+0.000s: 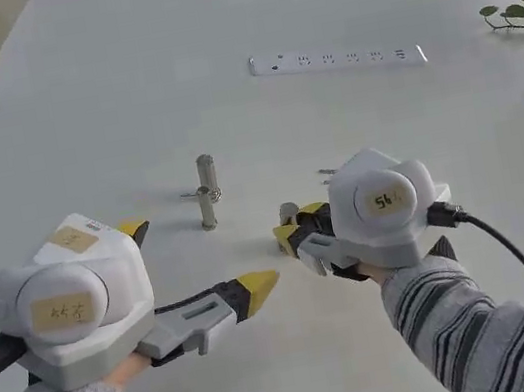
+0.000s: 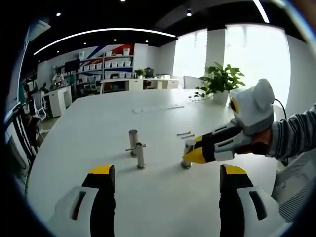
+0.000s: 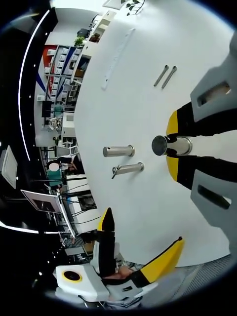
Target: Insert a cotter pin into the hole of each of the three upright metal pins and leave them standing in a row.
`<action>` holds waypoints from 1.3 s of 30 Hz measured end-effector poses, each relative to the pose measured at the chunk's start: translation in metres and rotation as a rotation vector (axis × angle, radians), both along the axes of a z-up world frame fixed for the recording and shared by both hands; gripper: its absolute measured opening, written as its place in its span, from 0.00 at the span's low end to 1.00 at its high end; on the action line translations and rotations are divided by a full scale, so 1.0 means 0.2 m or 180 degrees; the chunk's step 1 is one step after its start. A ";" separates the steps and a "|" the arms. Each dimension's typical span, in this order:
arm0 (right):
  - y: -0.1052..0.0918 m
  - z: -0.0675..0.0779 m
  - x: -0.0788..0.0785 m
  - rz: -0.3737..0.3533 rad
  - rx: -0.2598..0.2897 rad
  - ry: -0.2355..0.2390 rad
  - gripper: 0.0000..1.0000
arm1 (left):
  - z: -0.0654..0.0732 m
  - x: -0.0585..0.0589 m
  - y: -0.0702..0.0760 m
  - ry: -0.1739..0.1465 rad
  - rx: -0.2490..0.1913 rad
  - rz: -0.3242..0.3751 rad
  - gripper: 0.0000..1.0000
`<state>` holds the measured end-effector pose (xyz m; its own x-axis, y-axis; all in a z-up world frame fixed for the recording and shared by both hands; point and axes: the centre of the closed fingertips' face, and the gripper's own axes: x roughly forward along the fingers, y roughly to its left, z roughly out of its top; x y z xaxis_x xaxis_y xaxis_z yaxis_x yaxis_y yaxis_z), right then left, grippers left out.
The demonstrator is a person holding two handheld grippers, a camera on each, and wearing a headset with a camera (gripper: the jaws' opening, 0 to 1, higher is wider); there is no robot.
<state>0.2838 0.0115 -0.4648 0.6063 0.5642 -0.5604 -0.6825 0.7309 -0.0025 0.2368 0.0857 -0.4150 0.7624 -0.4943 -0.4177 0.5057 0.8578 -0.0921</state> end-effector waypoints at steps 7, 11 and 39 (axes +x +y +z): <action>0.01 0.00 -0.02 0.0048 -0.0022 -0.0030 0.08 | -0.01 -0.01 0.00 0.0023 -0.0002 0.0011 0.87; 0.01 0.00 -0.02 0.0034 -0.0027 -0.0040 0.09 | -0.02 -0.01 0.00 0.0047 -0.0009 0.0016 0.87; -0.12 0.08 -0.09 0.0625 -0.0044 -0.0040 0.23 | 0.00 -0.01 0.00 0.0053 -0.0005 0.0035 0.90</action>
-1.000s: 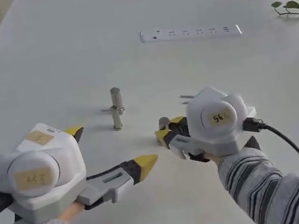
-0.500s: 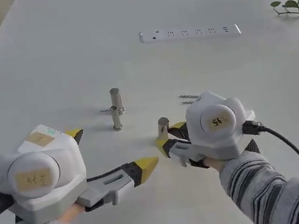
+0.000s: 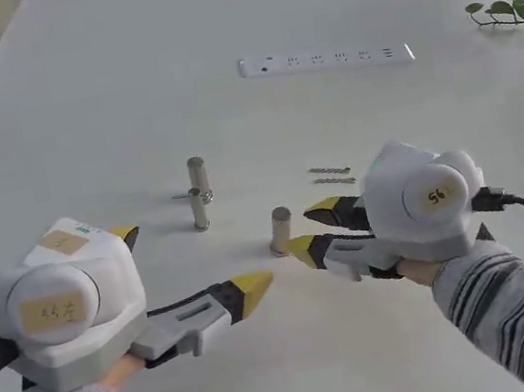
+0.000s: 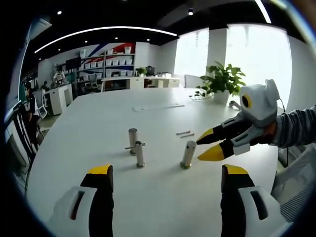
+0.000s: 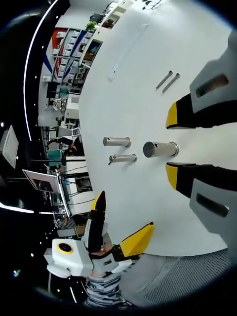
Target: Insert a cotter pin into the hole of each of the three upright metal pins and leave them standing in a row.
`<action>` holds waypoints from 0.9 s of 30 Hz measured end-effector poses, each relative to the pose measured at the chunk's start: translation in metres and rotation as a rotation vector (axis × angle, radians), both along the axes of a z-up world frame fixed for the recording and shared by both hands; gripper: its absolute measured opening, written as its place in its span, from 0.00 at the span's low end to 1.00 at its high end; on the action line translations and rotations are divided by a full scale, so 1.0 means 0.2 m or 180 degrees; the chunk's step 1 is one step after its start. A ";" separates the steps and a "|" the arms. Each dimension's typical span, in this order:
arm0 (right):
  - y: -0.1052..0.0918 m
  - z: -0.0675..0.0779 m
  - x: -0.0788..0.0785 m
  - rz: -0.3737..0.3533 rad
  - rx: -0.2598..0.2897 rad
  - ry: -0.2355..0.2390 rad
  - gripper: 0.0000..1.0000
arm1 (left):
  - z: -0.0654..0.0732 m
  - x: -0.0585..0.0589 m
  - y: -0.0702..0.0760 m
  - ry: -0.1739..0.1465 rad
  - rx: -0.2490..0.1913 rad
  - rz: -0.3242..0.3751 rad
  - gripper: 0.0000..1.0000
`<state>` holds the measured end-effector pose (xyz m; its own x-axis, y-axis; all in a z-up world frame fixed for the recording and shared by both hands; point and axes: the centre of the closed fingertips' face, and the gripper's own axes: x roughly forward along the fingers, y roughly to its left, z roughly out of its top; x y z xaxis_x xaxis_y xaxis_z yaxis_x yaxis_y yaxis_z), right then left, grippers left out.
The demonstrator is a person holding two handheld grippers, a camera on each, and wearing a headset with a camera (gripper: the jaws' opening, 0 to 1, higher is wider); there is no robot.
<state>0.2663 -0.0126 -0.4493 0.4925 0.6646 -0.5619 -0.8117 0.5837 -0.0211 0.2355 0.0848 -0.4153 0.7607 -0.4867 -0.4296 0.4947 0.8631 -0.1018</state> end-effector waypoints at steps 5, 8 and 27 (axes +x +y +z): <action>-0.06 0.01 0.04 0.0073 -0.0130 0.0059 0.23 | 0.01 0.00 0.00 -0.0007 0.0015 0.0009 0.91; -0.11 0.00 0.08 0.0133 -0.0304 0.0082 0.22 | 0.01 0.01 0.01 -0.0021 0.0020 0.0030 0.92; -0.27 -0.09 0.34 0.0460 -0.1154 0.0285 0.17 | 0.02 0.01 0.03 0.0007 0.0036 -0.0019 0.91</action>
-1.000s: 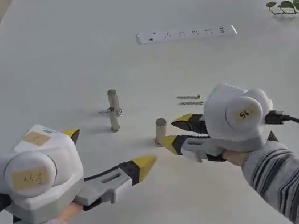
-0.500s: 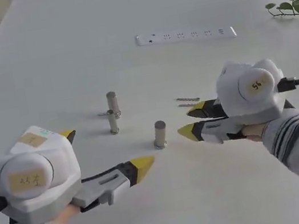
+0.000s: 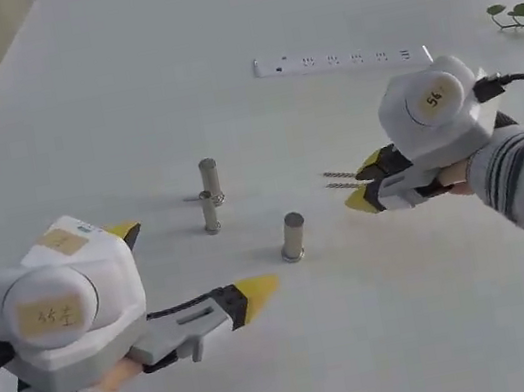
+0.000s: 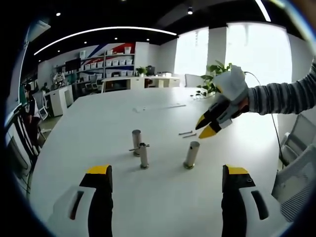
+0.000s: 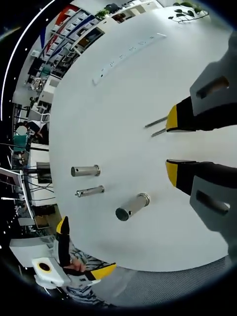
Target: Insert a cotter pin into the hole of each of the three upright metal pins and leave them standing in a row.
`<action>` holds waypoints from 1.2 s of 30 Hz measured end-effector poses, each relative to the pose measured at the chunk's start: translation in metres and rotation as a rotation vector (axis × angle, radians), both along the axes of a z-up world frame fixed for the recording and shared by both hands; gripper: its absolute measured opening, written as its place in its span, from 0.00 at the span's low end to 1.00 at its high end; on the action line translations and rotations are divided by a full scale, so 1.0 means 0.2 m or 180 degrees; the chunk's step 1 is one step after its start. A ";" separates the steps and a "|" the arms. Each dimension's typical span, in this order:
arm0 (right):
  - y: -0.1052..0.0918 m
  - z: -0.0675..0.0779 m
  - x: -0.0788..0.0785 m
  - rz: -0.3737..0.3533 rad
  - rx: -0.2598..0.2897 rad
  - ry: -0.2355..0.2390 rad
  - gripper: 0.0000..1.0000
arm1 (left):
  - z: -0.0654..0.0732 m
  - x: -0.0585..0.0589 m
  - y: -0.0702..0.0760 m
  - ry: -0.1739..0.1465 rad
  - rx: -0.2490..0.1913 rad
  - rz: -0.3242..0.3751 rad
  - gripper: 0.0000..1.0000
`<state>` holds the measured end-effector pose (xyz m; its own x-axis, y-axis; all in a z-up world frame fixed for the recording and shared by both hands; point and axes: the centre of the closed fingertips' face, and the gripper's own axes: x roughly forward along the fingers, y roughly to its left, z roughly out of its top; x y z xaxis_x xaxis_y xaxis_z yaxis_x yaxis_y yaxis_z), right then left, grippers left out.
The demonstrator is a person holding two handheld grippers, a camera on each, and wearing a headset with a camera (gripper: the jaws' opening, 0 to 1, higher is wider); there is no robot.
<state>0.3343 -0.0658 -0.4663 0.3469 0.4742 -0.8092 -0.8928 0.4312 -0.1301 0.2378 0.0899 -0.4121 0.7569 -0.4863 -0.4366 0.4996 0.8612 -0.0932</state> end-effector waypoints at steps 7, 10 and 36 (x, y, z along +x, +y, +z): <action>-0.04 -0.04 0.07 0.0060 -0.0158 0.0067 0.16 | 0.00 0.00 0.02 0.0001 -0.0017 -0.0004 0.90; -0.06 -0.07 0.08 0.0037 -0.0201 0.0159 0.15 | 0.00 0.00 0.03 0.0017 -0.0003 -0.0002 0.89; -0.09 -0.13 0.10 0.0184 -0.0537 0.0371 0.00 | -0.03 -0.03 0.00 0.0065 0.0047 -0.0103 0.84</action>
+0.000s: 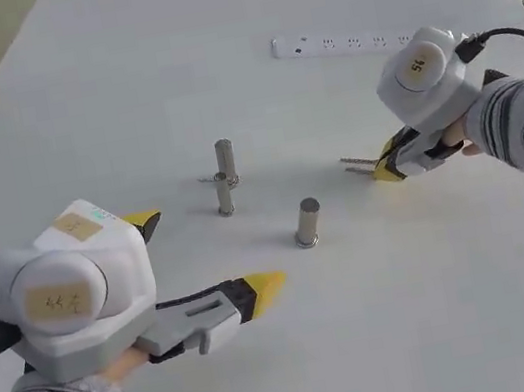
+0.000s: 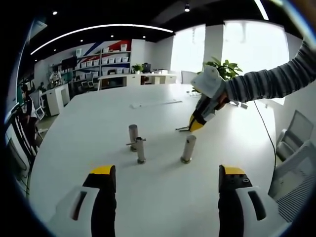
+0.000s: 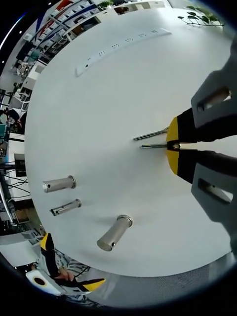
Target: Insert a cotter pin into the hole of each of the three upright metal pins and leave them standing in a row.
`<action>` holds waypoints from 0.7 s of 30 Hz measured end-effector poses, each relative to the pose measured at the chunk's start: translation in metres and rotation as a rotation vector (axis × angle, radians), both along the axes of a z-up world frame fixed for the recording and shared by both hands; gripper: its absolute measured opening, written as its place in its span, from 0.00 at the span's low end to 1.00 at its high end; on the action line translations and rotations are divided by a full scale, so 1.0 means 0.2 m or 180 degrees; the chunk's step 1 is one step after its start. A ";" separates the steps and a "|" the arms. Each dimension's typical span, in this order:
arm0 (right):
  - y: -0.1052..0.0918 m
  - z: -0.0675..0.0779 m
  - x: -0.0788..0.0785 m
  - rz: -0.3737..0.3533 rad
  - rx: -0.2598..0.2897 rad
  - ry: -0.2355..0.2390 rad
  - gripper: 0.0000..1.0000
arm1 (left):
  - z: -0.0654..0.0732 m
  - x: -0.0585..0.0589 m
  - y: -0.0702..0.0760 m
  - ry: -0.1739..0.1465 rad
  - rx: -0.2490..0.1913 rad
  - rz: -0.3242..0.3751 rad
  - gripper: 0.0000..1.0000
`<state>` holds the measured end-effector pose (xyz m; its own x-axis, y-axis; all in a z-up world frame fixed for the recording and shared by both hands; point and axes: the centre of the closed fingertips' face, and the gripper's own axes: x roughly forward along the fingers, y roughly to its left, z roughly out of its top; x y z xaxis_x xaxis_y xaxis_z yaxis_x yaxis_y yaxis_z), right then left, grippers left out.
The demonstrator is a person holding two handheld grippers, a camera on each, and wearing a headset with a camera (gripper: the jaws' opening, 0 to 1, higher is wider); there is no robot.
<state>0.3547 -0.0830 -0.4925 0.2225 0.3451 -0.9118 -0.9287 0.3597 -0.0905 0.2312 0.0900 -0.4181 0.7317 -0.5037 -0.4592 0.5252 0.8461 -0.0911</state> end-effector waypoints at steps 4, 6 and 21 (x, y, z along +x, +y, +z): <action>0.00 0.00 -0.01 0.0079 -0.0023 -0.0020 0.00 | -0.01 -0.01 -0.01 0.0030 0.0000 -0.0006 0.83; 0.01 0.00 -0.02 0.0134 -0.0009 -0.0037 0.00 | -0.01 -0.01 -0.01 0.0026 -0.0007 -0.0012 0.82; 0.05 0.07 -0.10 0.0206 0.0259 -0.0235 0.00 | -0.01 0.00 -0.07 0.0124 -0.0134 -0.0108 0.71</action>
<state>0.3344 -0.0736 -0.4792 0.2629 0.4332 -0.8621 -0.9420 0.3083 -0.1324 0.2315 0.0770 -0.4197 0.6958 -0.5473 -0.4651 0.5488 0.8229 -0.1472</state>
